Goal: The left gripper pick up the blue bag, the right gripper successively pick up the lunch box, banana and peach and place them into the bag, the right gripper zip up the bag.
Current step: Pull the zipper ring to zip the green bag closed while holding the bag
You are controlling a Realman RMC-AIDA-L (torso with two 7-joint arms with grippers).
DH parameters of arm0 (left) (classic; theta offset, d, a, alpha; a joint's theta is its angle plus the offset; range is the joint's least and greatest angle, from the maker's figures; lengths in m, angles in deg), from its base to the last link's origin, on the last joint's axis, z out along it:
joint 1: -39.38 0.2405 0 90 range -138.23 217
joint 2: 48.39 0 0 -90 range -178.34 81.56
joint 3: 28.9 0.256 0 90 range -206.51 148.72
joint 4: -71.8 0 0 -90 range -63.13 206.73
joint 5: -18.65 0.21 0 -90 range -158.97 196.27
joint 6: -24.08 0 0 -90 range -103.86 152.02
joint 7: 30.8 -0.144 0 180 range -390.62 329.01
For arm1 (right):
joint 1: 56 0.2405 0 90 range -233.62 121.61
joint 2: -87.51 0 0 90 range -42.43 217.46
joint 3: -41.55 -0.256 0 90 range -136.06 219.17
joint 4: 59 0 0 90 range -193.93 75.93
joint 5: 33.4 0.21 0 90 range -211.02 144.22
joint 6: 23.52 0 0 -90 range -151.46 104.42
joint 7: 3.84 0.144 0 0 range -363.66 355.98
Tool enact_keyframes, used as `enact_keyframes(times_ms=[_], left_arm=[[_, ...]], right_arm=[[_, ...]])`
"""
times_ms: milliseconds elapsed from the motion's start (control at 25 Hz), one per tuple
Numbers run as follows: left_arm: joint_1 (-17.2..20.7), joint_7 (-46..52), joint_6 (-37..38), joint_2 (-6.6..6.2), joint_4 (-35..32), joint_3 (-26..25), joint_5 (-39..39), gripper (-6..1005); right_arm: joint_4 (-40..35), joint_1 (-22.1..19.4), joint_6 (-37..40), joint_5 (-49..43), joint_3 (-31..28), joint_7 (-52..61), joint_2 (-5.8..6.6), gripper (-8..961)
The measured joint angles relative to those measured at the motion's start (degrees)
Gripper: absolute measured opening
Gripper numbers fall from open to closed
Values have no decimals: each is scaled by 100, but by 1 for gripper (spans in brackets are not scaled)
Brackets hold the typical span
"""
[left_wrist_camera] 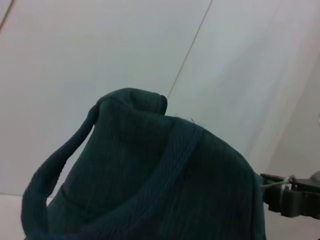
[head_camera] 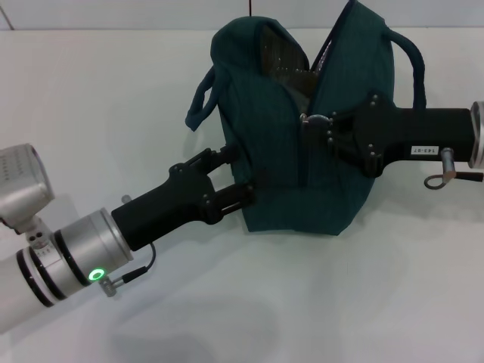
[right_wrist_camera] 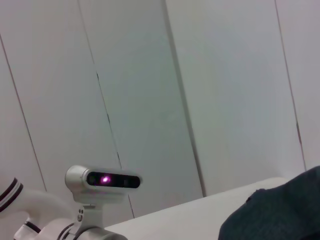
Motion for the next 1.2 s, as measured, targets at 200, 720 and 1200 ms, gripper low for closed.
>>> enact_keyframes(times_ms=[200, 720, 1200], left_arm=[[-165, -16, -239, 12, 126, 12, -36, 829], [-310, 37, -393, 6, 168, 46, 77, 817], [-381, -1, -380, 3, 130, 11, 46, 262]], right_arm=[[131, 1, 47, 7, 6, 10, 0, 9], [153, -41, 36, 82, -27, -6, 1, 9], [264, -65, -7, 73, -24, 11, 25, 8]])
